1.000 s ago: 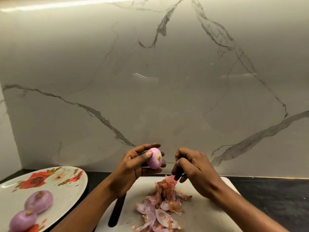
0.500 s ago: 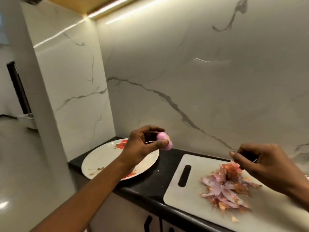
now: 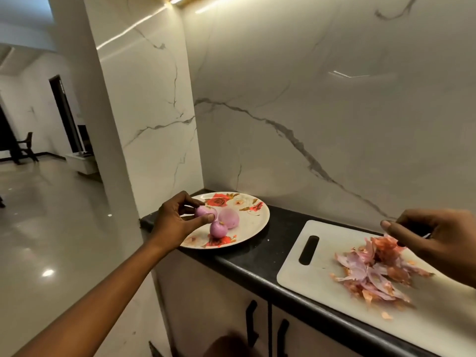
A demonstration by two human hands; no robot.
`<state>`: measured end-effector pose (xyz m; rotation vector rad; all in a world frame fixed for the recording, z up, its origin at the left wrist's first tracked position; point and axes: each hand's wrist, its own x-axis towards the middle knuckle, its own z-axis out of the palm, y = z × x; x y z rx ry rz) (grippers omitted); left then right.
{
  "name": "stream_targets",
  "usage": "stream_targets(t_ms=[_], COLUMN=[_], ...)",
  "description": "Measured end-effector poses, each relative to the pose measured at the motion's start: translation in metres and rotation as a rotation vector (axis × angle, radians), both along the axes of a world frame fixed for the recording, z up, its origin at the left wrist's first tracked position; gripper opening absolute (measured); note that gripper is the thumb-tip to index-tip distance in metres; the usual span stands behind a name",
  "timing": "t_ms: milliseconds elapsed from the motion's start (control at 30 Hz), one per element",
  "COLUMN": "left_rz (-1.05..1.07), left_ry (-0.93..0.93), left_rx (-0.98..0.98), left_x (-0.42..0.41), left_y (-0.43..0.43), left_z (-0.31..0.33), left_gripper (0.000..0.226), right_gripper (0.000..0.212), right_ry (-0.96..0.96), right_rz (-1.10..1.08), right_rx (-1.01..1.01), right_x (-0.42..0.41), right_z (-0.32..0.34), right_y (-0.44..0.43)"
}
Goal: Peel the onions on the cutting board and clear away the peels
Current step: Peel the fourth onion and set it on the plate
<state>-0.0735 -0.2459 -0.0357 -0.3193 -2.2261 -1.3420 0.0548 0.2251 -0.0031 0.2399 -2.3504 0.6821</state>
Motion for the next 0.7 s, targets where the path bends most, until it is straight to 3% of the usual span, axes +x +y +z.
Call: stream_targets(t_ms=[100, 267, 433, 700], left_rz=[0.052, 0.092, 0.103, 0.088], left_ry=[-0.009, -0.066, -0.085, 0.111], left_rx=[0.019, -0.172, -0.228, -0.285], left_x=[-0.004, -0.009, -0.012, 0.001], left_y=[-0.006, -0.010, -0.013, 0.004], left_z=[-0.003, -0.015, -0.018, -0.007], left_gripper=[0.040, 0.040, 0.046, 0.038], right_gripper=[0.015, 0.021, 0.025, 0.028], right_ry=[-0.033, -0.041, -0.045, -0.048], right_rz=[-0.016, -0.015, 0.011, 0.031], right_rx=[0.025, 0.016, 0.052, 0.048], right_x=[0.000, -0.001, -0.002, -0.005], right_z=[-0.001, -0.001, -0.002, -0.003], right_y=[0.000, 0.003, 0.000, 0.000])
